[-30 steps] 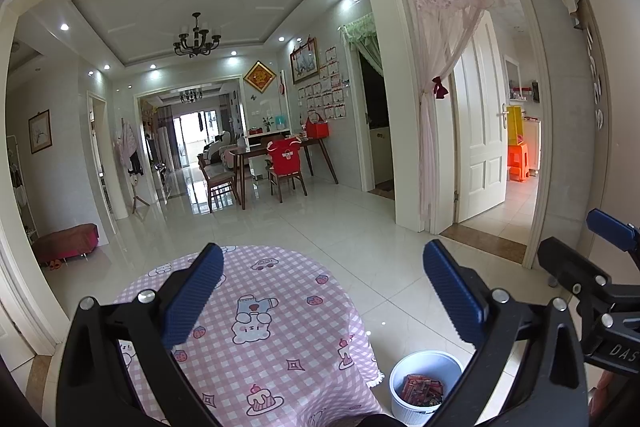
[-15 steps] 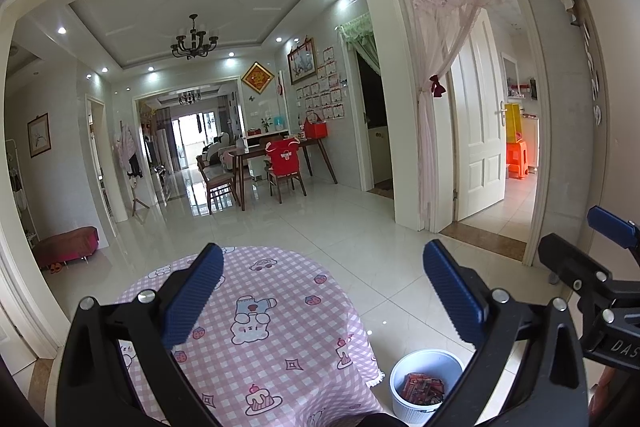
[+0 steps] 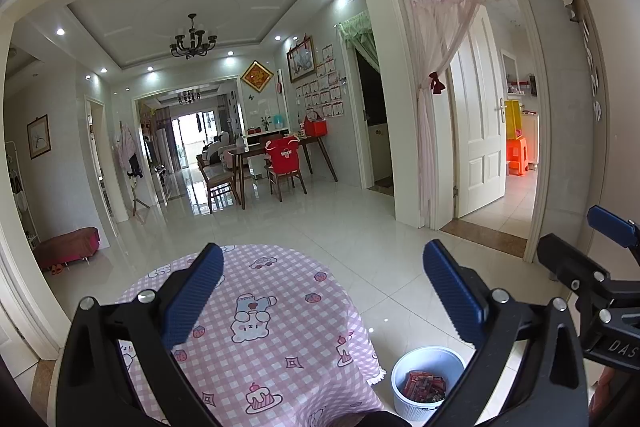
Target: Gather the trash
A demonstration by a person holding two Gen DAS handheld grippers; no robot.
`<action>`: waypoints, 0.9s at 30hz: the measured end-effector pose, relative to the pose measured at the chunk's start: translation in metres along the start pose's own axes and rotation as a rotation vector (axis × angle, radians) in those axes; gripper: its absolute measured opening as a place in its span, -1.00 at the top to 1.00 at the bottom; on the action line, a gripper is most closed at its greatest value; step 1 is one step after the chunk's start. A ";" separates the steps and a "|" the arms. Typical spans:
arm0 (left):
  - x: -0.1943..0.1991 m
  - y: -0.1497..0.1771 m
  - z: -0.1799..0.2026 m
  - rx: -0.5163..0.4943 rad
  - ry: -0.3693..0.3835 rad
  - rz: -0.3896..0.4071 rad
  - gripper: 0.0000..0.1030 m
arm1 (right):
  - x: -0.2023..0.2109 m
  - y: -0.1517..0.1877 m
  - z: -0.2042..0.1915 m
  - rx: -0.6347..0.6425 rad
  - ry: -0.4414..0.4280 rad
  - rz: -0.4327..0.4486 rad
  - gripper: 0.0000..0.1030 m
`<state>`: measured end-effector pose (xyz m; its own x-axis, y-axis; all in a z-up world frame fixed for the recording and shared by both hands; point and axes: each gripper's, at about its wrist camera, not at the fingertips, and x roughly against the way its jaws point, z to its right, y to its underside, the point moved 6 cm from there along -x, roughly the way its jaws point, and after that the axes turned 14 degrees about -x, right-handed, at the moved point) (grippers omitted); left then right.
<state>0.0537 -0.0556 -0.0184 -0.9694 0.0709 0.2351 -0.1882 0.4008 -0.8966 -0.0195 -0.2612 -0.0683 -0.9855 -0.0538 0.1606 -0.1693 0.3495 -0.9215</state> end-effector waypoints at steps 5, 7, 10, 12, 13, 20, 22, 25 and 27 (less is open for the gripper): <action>0.001 0.001 -0.001 0.000 0.002 -0.001 -0.91 | -0.002 0.000 0.001 0.000 0.001 -0.001 -0.82; 0.001 0.001 -0.001 -0.001 0.002 0.000 -0.91 | -0.002 0.000 0.001 0.000 0.002 -0.001 -0.82; 0.001 0.001 -0.001 0.000 0.002 -0.001 -0.91 | -0.002 0.002 0.001 -0.001 0.002 -0.002 -0.82; 0.002 0.001 -0.001 0.000 0.003 0.000 -0.91 | -0.002 0.001 0.001 0.001 0.003 -0.002 -0.82; 0.001 0.000 -0.001 -0.001 0.001 -0.001 -0.91 | -0.002 0.003 0.001 0.002 0.005 -0.002 -0.82; 0.002 -0.001 -0.002 -0.001 0.003 -0.002 -0.91 | -0.002 0.005 0.001 0.001 0.004 -0.003 -0.82; 0.002 -0.001 -0.002 -0.002 0.001 -0.002 -0.91 | -0.002 0.006 0.001 0.001 0.005 -0.003 -0.82; 0.001 0.001 -0.001 -0.003 0.003 -0.005 -0.91 | -0.002 0.004 0.001 0.000 0.004 -0.002 -0.82; 0.002 0.003 -0.001 -0.005 0.005 -0.005 -0.91 | -0.002 0.005 0.001 0.000 0.005 -0.004 -0.82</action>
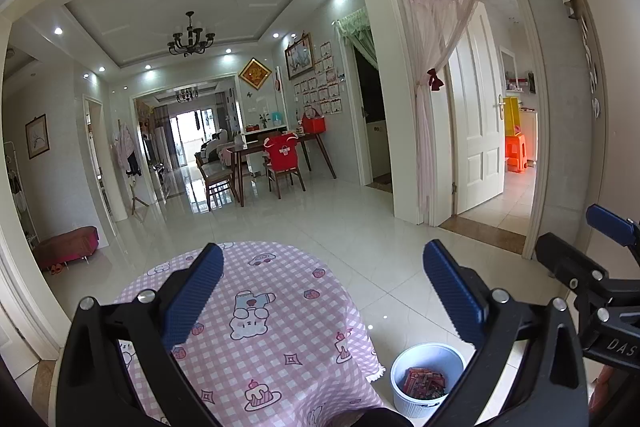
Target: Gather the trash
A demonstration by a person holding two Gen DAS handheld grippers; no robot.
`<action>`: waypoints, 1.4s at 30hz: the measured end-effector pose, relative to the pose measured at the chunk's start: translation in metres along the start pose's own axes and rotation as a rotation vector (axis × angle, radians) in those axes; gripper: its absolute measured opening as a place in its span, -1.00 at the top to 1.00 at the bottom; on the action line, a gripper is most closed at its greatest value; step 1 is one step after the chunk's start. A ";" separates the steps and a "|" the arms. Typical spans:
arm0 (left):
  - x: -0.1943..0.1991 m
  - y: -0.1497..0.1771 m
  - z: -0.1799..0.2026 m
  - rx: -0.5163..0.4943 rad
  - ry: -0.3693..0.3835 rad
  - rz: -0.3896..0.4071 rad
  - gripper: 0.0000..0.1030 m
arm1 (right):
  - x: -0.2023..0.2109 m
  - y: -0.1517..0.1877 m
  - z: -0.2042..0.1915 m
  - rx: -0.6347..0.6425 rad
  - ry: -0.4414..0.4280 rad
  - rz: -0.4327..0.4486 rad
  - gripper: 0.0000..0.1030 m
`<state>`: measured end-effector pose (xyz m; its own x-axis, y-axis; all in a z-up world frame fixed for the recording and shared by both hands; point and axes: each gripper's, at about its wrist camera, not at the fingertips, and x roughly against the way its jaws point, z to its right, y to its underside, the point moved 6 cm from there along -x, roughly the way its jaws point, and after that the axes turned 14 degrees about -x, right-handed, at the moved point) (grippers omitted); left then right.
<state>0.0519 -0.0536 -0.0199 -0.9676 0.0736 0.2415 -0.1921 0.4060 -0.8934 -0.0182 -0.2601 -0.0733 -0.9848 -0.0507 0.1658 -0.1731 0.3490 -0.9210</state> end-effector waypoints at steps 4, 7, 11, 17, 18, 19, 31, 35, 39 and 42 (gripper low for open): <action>0.001 0.001 -0.001 0.000 0.001 -0.001 -0.91 | -0.001 0.000 0.001 -0.001 0.000 -0.001 -0.82; 0.001 0.001 -0.001 0.000 0.001 -0.002 -0.91 | -0.001 0.000 0.001 -0.001 0.000 -0.001 -0.82; 0.002 0.001 -0.001 -0.001 0.001 -0.003 -0.91 | -0.001 0.001 0.000 -0.001 0.001 -0.002 -0.82; 0.002 0.000 -0.002 -0.001 0.001 -0.003 -0.91 | 0.000 0.002 -0.001 0.001 -0.001 -0.001 -0.82; 0.002 -0.001 -0.002 -0.001 0.002 -0.003 -0.91 | 0.000 0.001 -0.001 0.000 -0.001 -0.002 -0.82; 0.003 0.000 -0.002 -0.001 0.002 -0.003 -0.91 | 0.000 0.002 -0.001 0.000 -0.002 -0.002 -0.82; 0.004 0.000 -0.003 -0.002 0.005 -0.007 -0.91 | -0.004 0.009 -0.005 0.003 0.000 -0.008 -0.82; 0.003 0.003 -0.003 -0.001 0.005 -0.009 -0.91 | -0.005 0.010 -0.006 0.004 0.000 -0.009 -0.82; 0.003 0.010 -0.004 0.001 0.009 -0.015 -0.91 | -0.009 0.015 -0.007 0.008 0.000 -0.017 -0.82; 0.004 0.016 -0.005 0.002 0.012 -0.018 -0.91 | -0.010 0.016 -0.007 0.008 0.001 -0.018 -0.82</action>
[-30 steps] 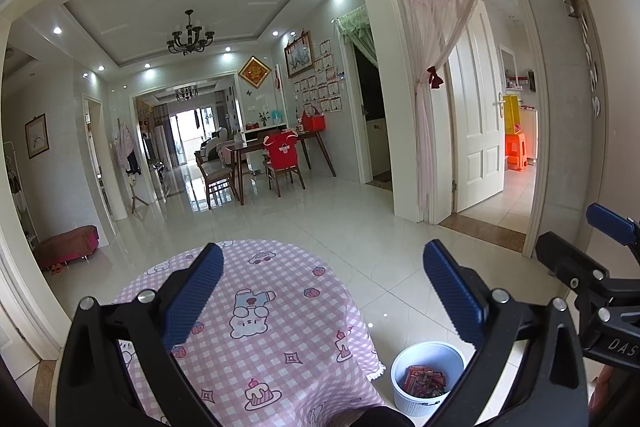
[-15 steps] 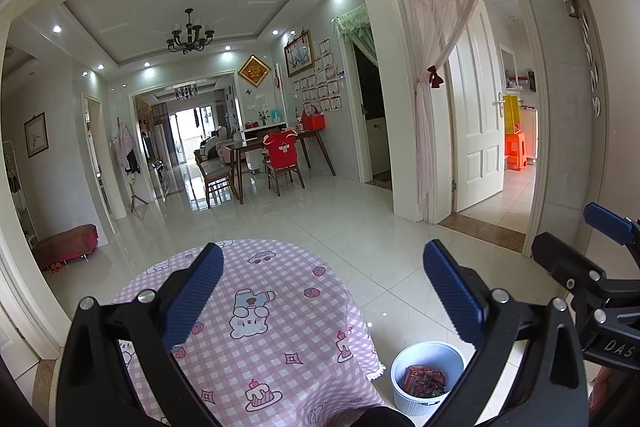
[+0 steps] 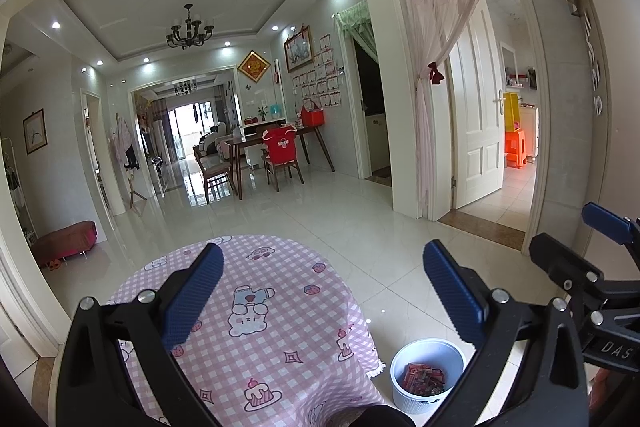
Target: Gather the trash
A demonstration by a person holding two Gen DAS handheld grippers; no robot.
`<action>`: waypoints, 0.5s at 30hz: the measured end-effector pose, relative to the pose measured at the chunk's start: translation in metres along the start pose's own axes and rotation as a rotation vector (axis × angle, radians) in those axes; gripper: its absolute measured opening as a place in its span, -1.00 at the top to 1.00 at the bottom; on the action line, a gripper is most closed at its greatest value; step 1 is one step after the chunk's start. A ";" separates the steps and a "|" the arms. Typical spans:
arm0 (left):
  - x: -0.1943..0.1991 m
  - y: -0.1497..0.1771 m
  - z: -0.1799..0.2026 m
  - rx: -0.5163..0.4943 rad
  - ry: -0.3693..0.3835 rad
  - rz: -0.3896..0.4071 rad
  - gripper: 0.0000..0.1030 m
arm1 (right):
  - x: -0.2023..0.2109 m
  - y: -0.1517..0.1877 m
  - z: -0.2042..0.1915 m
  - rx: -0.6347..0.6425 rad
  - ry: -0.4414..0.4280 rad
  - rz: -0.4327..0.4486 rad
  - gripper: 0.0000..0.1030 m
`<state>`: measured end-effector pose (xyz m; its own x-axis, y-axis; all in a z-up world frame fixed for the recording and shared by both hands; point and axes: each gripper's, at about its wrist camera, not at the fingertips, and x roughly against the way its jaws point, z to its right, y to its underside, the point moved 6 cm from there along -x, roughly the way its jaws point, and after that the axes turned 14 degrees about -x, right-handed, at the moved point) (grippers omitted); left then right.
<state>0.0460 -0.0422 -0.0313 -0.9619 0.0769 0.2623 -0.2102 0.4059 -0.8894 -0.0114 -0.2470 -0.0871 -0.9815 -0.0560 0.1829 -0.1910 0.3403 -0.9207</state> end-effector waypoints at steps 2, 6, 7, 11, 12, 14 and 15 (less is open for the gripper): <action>-0.004 0.000 -0.003 -0.001 0.002 -0.002 -0.91 | 0.000 0.001 -0.001 -0.001 -0.001 0.000 -0.82; -0.004 0.004 -0.005 -0.001 0.009 -0.005 -0.91 | 0.000 -0.002 0.000 0.000 -0.001 -0.001 -0.82; -0.004 0.004 -0.005 -0.001 0.007 -0.005 -0.91 | 0.000 -0.001 0.000 0.000 -0.001 -0.002 -0.82; -0.001 0.007 -0.006 0.000 0.009 -0.006 -0.91 | 0.000 -0.003 0.001 -0.001 -0.001 -0.001 -0.82; -0.003 0.004 -0.006 -0.001 0.007 -0.006 -0.91 | 0.000 -0.004 0.001 0.000 -0.001 -0.001 -0.82; -0.003 0.004 -0.006 -0.002 0.009 -0.006 -0.91 | 0.000 -0.005 0.001 0.000 -0.001 -0.001 -0.82; -0.003 0.004 -0.006 -0.001 0.008 -0.006 -0.91 | 0.000 -0.004 0.001 -0.001 -0.001 -0.001 -0.82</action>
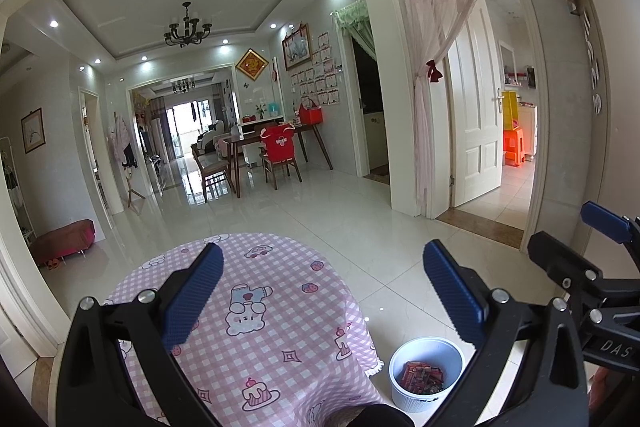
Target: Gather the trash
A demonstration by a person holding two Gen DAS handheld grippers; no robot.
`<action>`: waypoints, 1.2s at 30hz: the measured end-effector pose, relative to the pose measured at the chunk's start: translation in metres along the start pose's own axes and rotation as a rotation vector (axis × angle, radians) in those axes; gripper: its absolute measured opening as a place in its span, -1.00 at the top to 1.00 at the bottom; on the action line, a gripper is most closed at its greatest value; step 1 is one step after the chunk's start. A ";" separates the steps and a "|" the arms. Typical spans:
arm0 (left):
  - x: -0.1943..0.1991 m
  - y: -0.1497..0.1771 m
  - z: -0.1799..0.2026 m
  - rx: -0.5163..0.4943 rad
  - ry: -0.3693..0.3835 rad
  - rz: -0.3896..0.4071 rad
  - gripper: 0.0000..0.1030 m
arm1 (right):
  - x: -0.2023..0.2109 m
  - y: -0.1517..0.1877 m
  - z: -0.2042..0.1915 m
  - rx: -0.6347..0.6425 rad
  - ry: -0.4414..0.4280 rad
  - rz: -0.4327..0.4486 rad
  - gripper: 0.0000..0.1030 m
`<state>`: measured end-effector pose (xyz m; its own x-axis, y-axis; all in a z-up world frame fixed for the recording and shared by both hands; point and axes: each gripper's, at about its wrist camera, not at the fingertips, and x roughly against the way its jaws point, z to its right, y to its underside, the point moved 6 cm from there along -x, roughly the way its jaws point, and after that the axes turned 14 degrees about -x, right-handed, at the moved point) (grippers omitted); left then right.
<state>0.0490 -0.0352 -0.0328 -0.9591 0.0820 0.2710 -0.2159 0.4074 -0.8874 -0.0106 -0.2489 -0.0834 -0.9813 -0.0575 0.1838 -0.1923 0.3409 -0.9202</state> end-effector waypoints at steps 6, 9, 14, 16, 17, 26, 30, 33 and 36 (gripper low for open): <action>0.003 0.004 -0.002 -0.002 0.004 -0.002 -0.91 | -0.003 -0.001 0.004 0.000 0.000 -0.003 -0.82; 0.001 0.002 -0.001 -0.003 0.005 -0.004 -0.91 | -0.003 -0.002 0.004 0.001 0.001 -0.004 -0.82; 0.000 0.005 -0.003 -0.005 0.008 -0.007 -0.91 | -0.003 -0.002 0.003 0.000 0.001 -0.004 -0.82; 0.001 0.006 -0.003 -0.005 0.009 -0.007 -0.91 | -0.003 -0.002 0.003 0.000 0.001 -0.004 -0.82; 0.002 0.007 -0.004 -0.005 0.008 -0.007 -0.91 | -0.003 -0.003 0.003 0.000 0.002 -0.003 -0.82; -0.002 0.004 -0.004 -0.006 0.011 -0.011 -0.91 | -0.003 -0.005 0.003 0.001 0.001 -0.008 -0.82; -0.006 0.007 -0.004 -0.005 0.015 -0.020 -0.91 | -0.007 0.002 0.005 0.001 0.002 -0.016 -0.82; -0.011 0.013 -0.006 0.002 0.023 -0.037 -0.91 | -0.010 0.010 0.005 0.003 0.004 -0.027 -0.82; -0.018 0.025 -0.011 0.013 0.030 -0.057 -0.91 | -0.018 0.019 0.004 0.003 0.013 -0.044 -0.82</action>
<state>0.0628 -0.0162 -0.0553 -0.9393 0.0859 0.3322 -0.2728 0.4003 -0.8748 0.0029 -0.2447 -0.1058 -0.9716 -0.0600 0.2290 -0.2357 0.3355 -0.9121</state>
